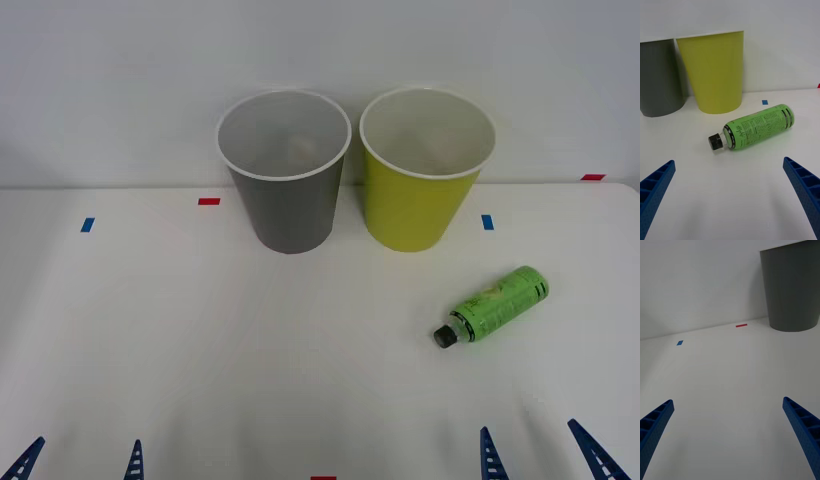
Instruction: Put cans in the gray bin and PET bottles in the light green bin.
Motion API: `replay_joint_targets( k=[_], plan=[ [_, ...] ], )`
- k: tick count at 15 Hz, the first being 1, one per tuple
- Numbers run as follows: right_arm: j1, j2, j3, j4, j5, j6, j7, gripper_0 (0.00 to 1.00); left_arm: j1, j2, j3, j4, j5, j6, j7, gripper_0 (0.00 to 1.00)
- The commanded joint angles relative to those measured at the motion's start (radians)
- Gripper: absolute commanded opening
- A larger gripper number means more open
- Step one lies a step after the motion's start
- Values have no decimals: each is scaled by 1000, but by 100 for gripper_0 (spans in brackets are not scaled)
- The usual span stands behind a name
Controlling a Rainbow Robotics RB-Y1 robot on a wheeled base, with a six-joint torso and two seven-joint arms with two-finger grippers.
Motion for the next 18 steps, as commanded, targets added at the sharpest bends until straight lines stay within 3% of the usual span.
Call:
replay_joint_targets(
  k=[1,18],
  plan=[
    [0,0,0,0,0,0,0,100,0,0,0,0,0,0,0,100],
    [0,0,0,0,0,0,0,100,0,0,0,0,0,0,0,100]
  ],
)
